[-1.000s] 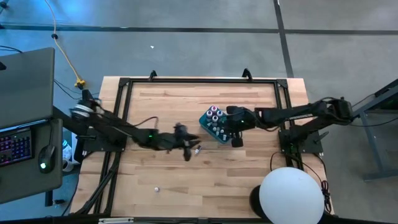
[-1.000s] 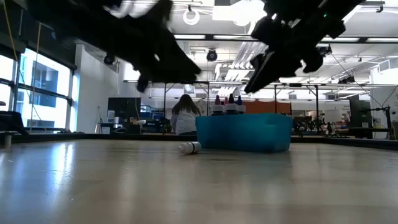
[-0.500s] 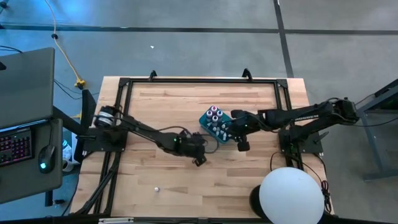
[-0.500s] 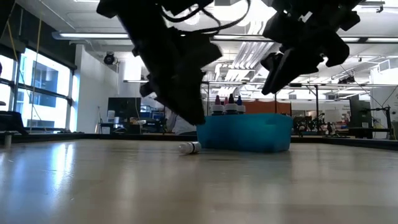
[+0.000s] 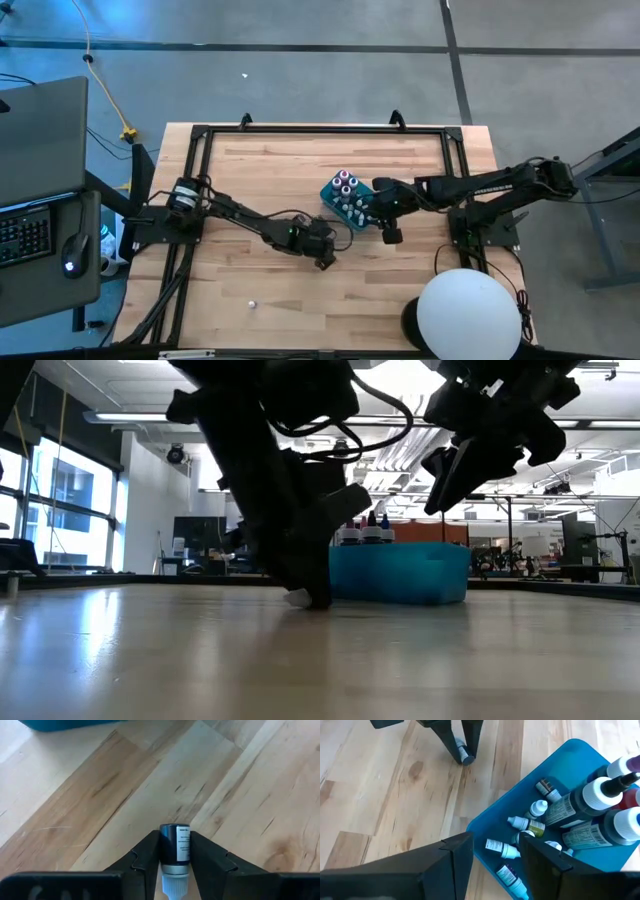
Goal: Pick & Place food coloring
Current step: Put the small black food coloring bottle into the blue container
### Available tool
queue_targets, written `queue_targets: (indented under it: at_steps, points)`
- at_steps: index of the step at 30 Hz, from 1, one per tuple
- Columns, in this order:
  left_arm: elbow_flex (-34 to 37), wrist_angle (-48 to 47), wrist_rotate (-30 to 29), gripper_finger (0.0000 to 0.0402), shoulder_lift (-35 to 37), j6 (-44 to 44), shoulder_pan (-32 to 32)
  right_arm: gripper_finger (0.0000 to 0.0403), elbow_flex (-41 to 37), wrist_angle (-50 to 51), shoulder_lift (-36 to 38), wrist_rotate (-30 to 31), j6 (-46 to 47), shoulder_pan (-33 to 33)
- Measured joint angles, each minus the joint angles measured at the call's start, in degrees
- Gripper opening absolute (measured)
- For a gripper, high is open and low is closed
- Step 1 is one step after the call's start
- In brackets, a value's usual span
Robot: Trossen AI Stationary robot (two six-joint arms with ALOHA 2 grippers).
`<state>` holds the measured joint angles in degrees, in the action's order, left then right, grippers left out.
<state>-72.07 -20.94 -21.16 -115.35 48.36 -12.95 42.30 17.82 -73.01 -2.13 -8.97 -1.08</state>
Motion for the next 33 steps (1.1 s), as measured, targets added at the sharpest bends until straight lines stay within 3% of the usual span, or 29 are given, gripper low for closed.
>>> queue_targets:
  at_steps: [9, 18, 22, 28, 33]
  points:
    - [-1.44, -0.03, -0.78, 0.0055, 0.21, -0.65, 0.13, 0.0149, -0.04, 0.73, 0.88, 0.78, 0.07, 0.01]
    - [-16.64, 0.24, -4.62, 0.0080, 1.68, -19.86, 2.93, 0.0149, -0.07, 7.15, 11.74, 10.79, -0.85, 0.00]
    - [-21.99, 1.61, -2.67, 0.0081, 0.54, -24.87, 7.24, 0.0149, -0.07, 10.88, 16.53, 10.27, 3.23, 0.00]
    - [-24.07, 3.12, 5.70, 0.0085, -3.42, -29.04, 13.13, 0.0149, -0.04, 14.28, 20.94, 10.60, 4.22, 0.00]
    - [-23.70, 2.51, 7.23, 0.0122, -6.14, -28.64, 14.97, 0.0149, -0.04, 14.63, 21.70, 10.56, 4.04, 0.02]
